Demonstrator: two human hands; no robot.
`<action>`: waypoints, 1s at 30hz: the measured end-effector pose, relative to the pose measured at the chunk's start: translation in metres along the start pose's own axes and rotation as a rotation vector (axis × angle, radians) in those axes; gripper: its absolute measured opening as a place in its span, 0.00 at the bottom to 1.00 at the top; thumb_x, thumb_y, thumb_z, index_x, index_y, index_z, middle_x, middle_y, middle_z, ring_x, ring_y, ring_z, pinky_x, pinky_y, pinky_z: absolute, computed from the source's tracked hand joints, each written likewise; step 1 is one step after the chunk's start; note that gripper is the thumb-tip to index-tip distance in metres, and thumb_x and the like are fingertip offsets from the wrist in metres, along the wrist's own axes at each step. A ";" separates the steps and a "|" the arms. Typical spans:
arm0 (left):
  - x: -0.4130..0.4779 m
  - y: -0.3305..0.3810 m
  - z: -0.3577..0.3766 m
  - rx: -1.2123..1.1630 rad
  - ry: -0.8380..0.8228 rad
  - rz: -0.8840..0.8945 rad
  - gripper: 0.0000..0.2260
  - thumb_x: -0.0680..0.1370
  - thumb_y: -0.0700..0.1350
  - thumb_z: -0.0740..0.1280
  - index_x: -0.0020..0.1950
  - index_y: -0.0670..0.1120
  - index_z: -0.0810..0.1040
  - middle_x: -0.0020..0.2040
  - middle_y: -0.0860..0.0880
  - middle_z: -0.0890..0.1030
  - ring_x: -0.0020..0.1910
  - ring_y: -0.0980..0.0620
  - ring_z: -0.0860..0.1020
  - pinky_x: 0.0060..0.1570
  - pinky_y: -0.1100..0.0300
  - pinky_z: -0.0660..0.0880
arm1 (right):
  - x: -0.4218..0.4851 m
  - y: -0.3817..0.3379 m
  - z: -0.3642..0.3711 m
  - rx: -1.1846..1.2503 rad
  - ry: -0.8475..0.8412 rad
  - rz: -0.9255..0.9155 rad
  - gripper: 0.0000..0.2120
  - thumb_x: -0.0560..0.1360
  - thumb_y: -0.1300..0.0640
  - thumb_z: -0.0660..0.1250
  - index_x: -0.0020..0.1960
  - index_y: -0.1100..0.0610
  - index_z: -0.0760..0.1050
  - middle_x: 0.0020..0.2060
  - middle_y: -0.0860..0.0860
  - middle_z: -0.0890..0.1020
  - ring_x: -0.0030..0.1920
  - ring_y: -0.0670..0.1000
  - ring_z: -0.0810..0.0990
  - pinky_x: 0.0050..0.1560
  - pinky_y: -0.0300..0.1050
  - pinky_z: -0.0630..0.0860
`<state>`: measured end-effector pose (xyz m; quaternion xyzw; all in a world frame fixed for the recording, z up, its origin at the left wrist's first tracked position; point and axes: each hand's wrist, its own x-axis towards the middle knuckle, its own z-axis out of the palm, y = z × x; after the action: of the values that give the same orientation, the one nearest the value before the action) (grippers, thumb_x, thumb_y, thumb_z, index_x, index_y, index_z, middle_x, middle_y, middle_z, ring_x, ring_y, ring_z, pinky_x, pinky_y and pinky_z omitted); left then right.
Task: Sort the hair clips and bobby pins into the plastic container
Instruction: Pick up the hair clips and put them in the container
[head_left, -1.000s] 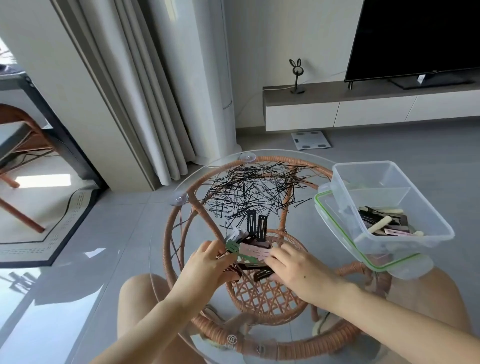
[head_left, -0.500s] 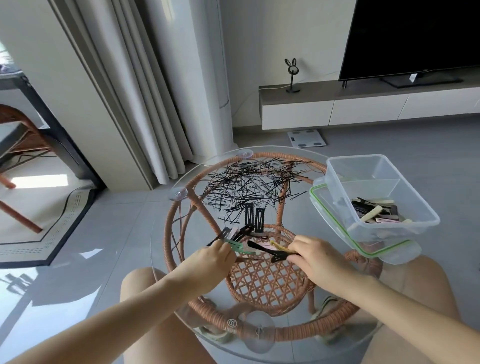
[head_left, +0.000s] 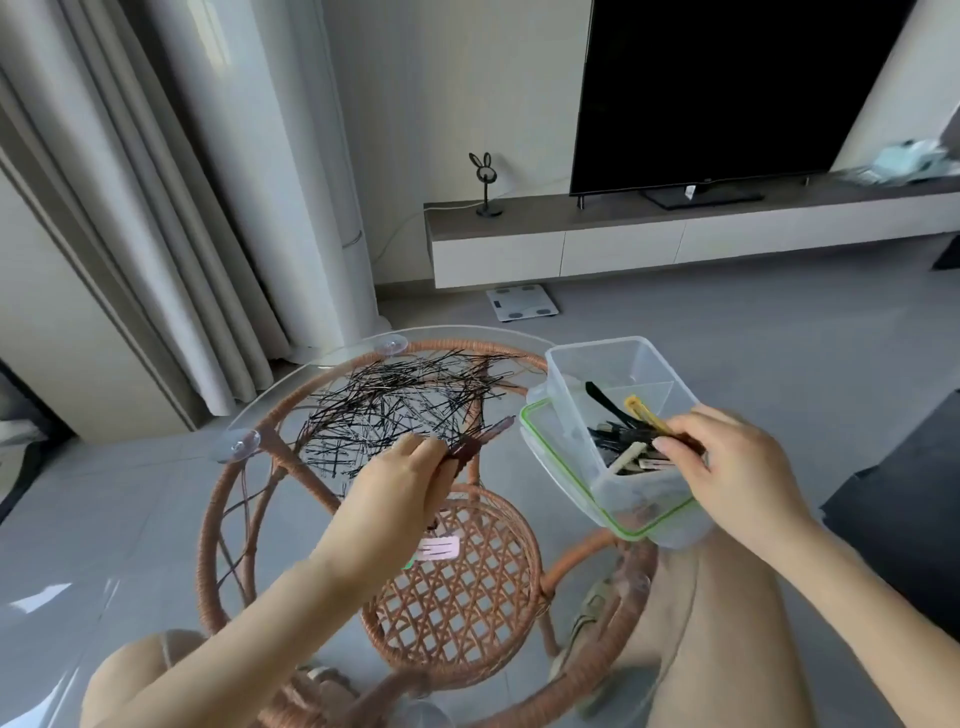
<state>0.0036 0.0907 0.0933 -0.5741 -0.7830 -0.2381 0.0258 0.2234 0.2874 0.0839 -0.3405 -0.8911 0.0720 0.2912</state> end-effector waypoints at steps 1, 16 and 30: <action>0.015 0.014 0.004 -0.027 0.017 0.019 0.10 0.80 0.45 0.57 0.47 0.41 0.74 0.41 0.49 0.73 0.35 0.49 0.75 0.35 0.56 0.74 | 0.005 0.009 -0.001 -0.077 -0.017 0.025 0.02 0.70 0.59 0.70 0.40 0.58 0.78 0.34 0.52 0.80 0.37 0.57 0.77 0.32 0.43 0.65; 0.083 0.057 0.047 -0.042 0.025 0.034 0.20 0.77 0.58 0.58 0.56 0.45 0.78 0.54 0.45 0.76 0.55 0.45 0.72 0.55 0.53 0.71 | 0.017 0.001 0.003 0.034 0.145 -0.038 0.08 0.74 0.59 0.63 0.48 0.61 0.79 0.42 0.55 0.82 0.44 0.57 0.77 0.46 0.46 0.72; -0.056 -0.076 0.015 0.304 -0.393 -0.419 0.41 0.64 0.68 0.67 0.72 0.60 0.55 0.68 0.47 0.67 0.66 0.48 0.65 0.64 0.52 0.69 | 0.014 -0.129 0.133 0.048 -0.737 -0.534 0.49 0.64 0.33 0.67 0.73 0.46 0.43 0.75 0.49 0.51 0.71 0.55 0.53 0.70 0.58 0.54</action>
<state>-0.0432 0.0302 0.0367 -0.4250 -0.9007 -0.0034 -0.0900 0.0671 0.2083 0.0236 -0.0435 -0.9899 0.1315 -0.0291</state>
